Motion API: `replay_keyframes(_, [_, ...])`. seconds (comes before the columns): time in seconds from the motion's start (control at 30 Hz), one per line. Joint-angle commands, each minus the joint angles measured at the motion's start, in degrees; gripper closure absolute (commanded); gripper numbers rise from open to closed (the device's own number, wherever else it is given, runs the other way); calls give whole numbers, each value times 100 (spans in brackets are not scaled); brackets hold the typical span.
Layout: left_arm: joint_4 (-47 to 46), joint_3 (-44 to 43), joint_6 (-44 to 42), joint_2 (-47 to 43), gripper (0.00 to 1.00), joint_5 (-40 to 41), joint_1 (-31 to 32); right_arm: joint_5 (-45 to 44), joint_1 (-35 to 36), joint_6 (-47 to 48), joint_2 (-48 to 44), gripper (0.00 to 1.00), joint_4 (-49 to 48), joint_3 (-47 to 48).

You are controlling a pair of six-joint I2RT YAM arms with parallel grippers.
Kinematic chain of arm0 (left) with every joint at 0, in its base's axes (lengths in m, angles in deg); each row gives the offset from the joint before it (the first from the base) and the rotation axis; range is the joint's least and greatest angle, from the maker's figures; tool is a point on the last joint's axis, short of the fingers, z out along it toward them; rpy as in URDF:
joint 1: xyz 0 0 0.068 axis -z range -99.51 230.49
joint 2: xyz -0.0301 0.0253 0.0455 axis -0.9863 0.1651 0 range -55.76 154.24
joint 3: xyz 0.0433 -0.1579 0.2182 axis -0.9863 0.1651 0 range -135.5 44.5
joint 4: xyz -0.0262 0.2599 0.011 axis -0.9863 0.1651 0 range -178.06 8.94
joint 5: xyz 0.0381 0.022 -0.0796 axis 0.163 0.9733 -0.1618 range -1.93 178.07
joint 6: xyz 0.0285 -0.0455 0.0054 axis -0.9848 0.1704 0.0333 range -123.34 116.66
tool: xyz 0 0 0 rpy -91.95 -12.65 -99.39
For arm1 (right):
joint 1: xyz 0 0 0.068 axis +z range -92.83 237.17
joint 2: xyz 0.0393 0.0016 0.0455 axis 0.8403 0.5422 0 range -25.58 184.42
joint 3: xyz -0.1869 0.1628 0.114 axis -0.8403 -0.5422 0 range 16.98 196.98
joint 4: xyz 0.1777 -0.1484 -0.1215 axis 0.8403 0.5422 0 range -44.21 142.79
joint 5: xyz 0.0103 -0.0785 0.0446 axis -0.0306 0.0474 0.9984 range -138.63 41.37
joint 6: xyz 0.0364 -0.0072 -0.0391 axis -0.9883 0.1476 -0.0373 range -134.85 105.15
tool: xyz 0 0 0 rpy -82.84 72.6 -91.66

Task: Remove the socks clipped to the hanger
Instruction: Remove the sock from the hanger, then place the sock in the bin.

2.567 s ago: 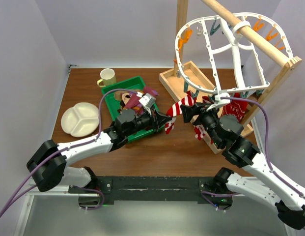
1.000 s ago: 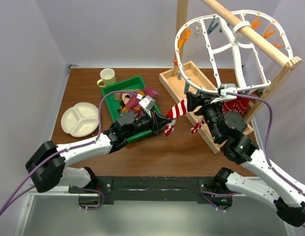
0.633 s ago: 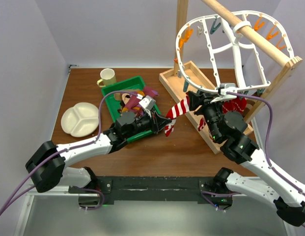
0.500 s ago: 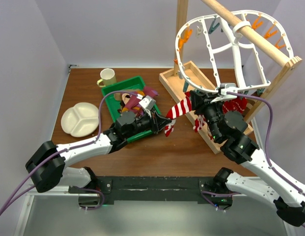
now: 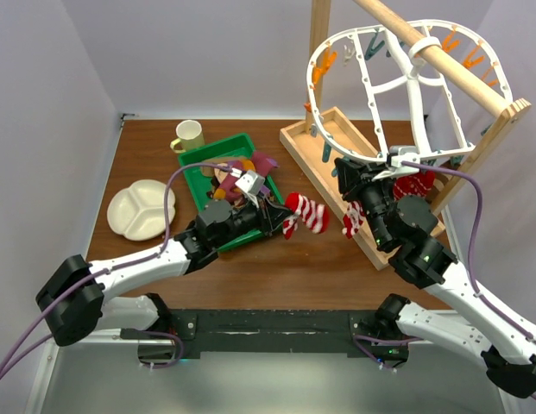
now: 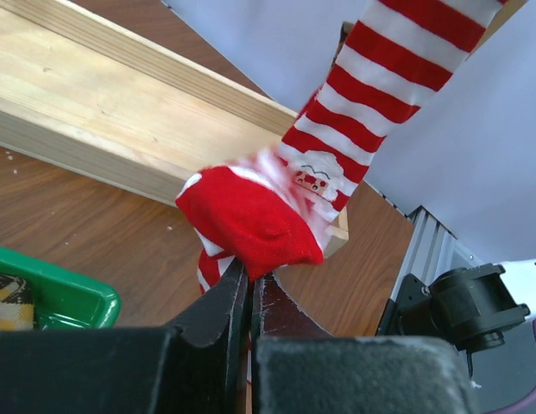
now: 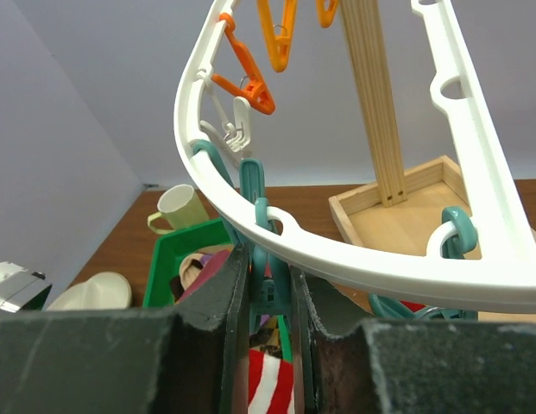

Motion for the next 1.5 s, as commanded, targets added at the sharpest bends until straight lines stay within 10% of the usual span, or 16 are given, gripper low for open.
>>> replay_keyframes(0.0, [-170, 76, 6, -363, 100, 522, 23, -40, -9, -100, -24, 100, -207, 284])
replay_keyframes(0.47, [1254, -1040, 155, -57, 100, 2193, -1091, 135, -1, -162, 55, 100, -242, 301])
replay_keyframes(0.97, [1430, 286, 1526, 1218, 100, 2983, -1963, 364, -1, -188, 222, 100, -303, 372])
replay_keyframes(1.47, [1948, 374, 1693, 252, 92, 3652, -1980, 364, -1, -162, 266, 100, -251, 407])
